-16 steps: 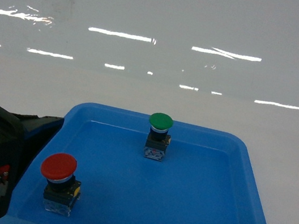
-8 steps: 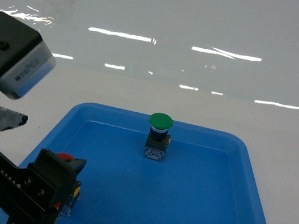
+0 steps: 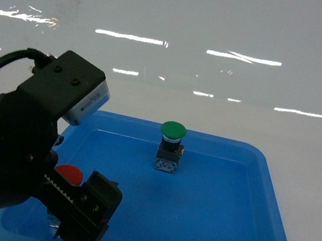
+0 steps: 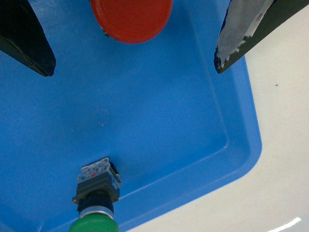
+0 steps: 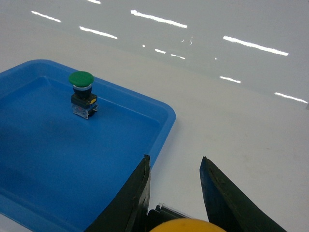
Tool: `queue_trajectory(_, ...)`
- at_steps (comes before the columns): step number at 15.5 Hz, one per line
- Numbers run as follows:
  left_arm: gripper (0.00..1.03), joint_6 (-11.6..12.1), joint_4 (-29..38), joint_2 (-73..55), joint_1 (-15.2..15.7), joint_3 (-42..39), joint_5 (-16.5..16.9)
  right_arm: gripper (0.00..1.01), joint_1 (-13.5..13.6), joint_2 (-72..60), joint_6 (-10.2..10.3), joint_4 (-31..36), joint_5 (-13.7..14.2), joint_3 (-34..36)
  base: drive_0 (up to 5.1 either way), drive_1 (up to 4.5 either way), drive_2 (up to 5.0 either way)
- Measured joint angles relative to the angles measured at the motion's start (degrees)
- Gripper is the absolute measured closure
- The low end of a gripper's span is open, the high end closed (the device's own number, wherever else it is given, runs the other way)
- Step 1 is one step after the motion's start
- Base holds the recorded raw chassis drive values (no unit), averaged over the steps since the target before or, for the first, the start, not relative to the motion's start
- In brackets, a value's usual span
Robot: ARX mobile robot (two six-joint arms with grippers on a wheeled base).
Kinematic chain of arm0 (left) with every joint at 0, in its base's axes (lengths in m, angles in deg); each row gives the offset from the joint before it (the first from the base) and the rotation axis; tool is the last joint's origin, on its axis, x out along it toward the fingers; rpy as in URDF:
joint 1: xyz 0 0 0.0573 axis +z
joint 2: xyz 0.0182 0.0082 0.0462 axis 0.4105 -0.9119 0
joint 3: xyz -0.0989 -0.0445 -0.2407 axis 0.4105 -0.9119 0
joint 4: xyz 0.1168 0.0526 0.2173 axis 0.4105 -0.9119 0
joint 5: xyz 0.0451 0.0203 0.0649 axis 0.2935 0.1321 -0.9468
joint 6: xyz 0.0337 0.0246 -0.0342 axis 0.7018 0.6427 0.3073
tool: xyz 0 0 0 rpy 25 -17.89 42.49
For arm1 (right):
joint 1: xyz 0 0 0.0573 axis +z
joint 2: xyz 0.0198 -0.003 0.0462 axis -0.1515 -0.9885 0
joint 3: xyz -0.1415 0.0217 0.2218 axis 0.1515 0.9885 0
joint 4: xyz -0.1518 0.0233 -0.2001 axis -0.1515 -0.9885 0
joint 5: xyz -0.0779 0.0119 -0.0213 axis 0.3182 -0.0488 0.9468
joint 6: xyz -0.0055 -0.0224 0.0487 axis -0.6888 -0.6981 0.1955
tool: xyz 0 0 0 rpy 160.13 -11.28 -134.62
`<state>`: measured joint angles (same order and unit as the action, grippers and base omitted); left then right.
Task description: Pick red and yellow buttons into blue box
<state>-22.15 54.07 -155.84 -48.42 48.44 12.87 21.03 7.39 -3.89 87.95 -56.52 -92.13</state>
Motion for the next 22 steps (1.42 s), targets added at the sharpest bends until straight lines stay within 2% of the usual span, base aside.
queue_trajectory(4,0.05,-0.9,-1.1,-3.4,0.0,-0.1,1.5,0.72,0.0,0.0,0.0,0.0,0.0,0.0,0.0,0.0,0.0)
queue_trajectory(5,0.05,-1.2,-0.3,-4.2,0.0,-0.4,0.5,0.72,0.0,0.0,0.0,0.0,0.0,0.0,0.0,0.0,0.0)
queue_trajectory(9,0.05,-2.0,1.0,-6.4,-0.3,-1.6,0.6,0.72,0.0,0.0,0.0,0.0,0.0,0.0,0.0,0.0,0.0)
queue_trajectory(12,0.06,-2.6,1.5,-6.8,0.4,-1.7,1.9,0.72,0.0,0.0,0.0,0.0,0.0,0.0,0.0,0.0,0.0)
queue_trajectory(14,0.24,-2.8,2.6,-7.4,0.8,-1.9,2.2,0.72,0.0,0.0,0.0,0.0,0.0,0.0,0.0,0.0,0.0)
queue_trajectory(15,0.42,-2.8,4.2,-7.7,1.2,-2.3,2.4,0.72,0.0,0.0,0.0,0.0,0.0,0.0,0.0,0.0,0.0)
queue_trajectory(16,0.69,-3.7,7.9,-8.2,2.2,-3.5,2.7,0.72,0.0,0.0,0.0,0.0,0.0,0.0,0.0,0.0,0.0)
queue_trajectory(20,0.7,-5.2,9.1,-7.8,2.9,-4.4,3.5,0.72,0.0,0.0,0.0,0.0,0.0,0.0,0.0,0.0,0.0)
queue_trajectory(22,0.7,-5.7,7.4,-2.3,4.3,-6.2,4.9,0.72,0.0,0.0,0.0,0.0,0.0,0.0,0.0,0.0,0.0)
